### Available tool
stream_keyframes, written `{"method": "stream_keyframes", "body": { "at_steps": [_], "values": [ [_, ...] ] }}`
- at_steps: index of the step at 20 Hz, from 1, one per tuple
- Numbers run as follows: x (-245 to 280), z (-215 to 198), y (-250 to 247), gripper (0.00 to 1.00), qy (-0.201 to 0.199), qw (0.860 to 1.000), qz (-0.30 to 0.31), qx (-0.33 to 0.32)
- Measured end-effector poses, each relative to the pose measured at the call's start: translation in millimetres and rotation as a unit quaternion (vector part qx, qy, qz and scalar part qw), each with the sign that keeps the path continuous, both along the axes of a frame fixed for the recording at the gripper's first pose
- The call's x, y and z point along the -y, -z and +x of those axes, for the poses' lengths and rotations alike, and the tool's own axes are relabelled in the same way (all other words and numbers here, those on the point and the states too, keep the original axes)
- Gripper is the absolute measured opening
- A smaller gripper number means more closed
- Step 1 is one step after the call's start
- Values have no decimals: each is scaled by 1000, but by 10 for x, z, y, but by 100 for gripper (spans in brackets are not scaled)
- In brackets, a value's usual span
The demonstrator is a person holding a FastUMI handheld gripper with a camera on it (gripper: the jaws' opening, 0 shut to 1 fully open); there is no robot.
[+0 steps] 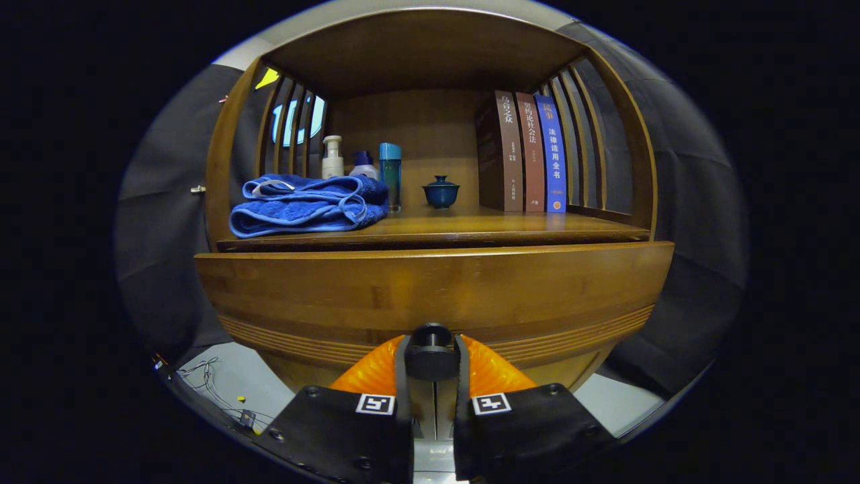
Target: Pull open the drawer, take out the items inside it, and place them on the countertop above the cabinet.
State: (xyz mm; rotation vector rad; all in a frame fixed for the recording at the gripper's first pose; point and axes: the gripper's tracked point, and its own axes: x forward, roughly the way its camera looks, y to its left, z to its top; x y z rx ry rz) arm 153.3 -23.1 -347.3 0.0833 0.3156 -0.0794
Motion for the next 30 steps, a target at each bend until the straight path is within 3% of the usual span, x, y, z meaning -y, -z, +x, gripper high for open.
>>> {"method": "stream_keyframes", "body": {
  "at_steps": [8,17,29,30],
  "values": [
    [-16,-663,-72,27,-5,1000,-1,5],
    [-44,-1112,-27,27,-15,1000,-9,-11],
    [-82,-1348,-30,27,-21,999,-7,-25],
    [-76,-1351,-27,31,-25,999,-2,-31]
  ]
}}
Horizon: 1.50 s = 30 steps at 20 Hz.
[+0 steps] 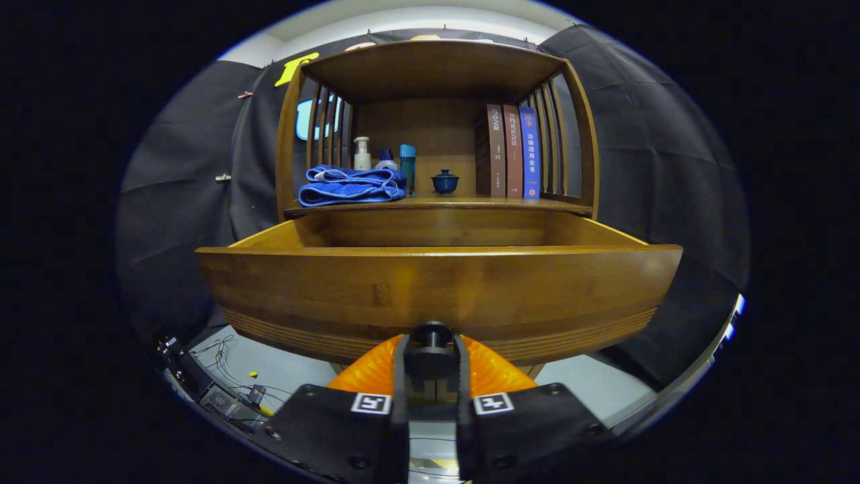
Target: Pull open the drawer, take out the items inside it, and place them on the countertop above the cabinet.
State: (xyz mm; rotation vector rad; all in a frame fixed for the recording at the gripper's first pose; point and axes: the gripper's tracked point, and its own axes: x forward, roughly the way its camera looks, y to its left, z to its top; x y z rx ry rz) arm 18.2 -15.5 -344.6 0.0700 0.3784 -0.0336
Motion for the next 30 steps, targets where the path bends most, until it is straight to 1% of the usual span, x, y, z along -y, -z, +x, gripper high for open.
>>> {"method": "stream_keyframes", "body": {
  "at_steps": [2,4,6,8,10,12,13,15,18,19,20,21,22,23,24,26,27,28,29,30],
  "values": [
    [-6,-85,-127,45,-1,1000,15,6],
    [-25,-145,-285,73,-18,1000,1,13],
    [-93,-167,-511,100,-58,998,-17,8],
    [-120,-158,-795,99,-83,996,-24,0],
    [-164,-54,-1034,100,-100,995,-18,-17],
    [-165,138,-1212,100,-109,993,-7,-41],
    [-167,224,-1261,99,-111,992,1,-64],
    [-124,460,-1289,99,-104,989,16,-104],
    [116,889,-1139,99,-78,981,-11,-175],
    [167,1048,-1032,99,-77,976,-30,-203],
    [184,1151,-945,99,-79,972,-33,-221],
    [178,1239,-789,100,-83,962,-34,-256],
    [184,1274,-677,99,-79,954,-32,-288],
    [180,1273,-531,100,-88,940,-31,-328],
    [191,1286,-404,100,-80,932,-33,-352],
    [129,1227,-133,100,-81,907,-21,-412],
    [133,1229,-46,100,-69,902,-16,-425],
    [142,1249,44,100,-65,898,-18,-436],
    [186,1285,128,100,-61,894,-25,-442],
    [220,1343,206,100,-49,895,-26,-443]
  ]
}}
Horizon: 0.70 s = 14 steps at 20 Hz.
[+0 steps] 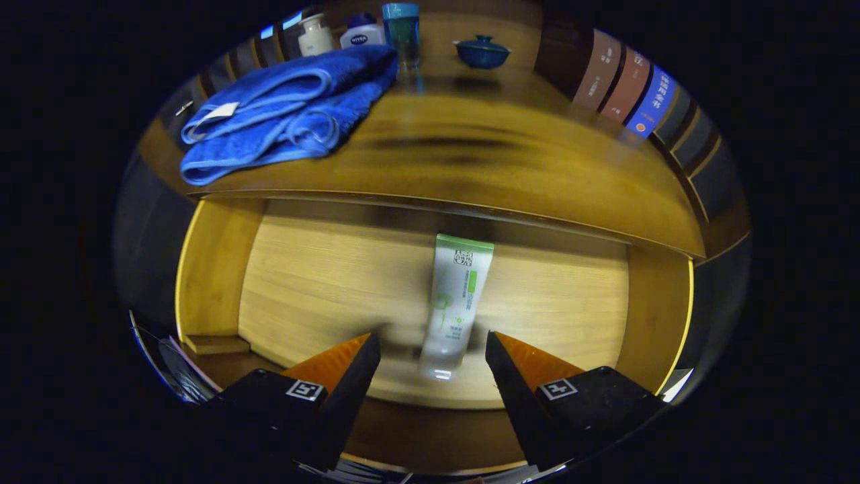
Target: Pull open the drawer, take out the items inside it, and place them on the countertop above the cabinet.
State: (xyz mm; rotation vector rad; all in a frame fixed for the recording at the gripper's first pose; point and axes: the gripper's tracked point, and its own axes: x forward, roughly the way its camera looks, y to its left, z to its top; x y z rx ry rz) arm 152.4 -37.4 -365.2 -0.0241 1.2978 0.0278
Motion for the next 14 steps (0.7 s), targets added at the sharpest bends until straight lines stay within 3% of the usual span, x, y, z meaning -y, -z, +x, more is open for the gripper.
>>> {"method": "stream_keyframes", "body": {
  "at_steps": [2,6,9,14],
  "values": [
    [34,78,153,100,16,1000,-3,-9],
    [179,137,245,62,46,998,0,-41],
    [191,87,199,34,44,998,14,-51],
    [44,-212,-79,34,80,989,82,-89]
  ]
}}
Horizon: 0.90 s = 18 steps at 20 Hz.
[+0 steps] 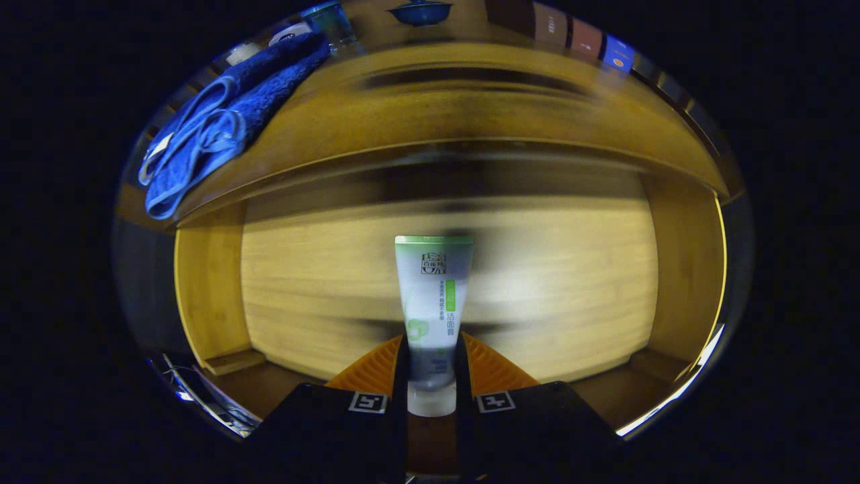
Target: Pull open the drawer, take out the items inside it, and place them on the countertop above the cabinet.
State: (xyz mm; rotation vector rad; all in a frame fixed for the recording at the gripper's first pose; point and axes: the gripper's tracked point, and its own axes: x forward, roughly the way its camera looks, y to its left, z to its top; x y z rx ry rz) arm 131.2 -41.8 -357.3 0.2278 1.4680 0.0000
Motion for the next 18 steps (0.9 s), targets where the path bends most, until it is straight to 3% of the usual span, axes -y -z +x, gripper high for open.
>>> {"method": "stream_keyframes", "body": {
  "at_steps": [9,14,18],
  "values": [
    [-34,-44,-976,34,-9,998,38,48],
    [115,581,-1343,33,1,995,14,95],
    [142,1086,-1355,33,10,994,-3,109]
  ]
}}
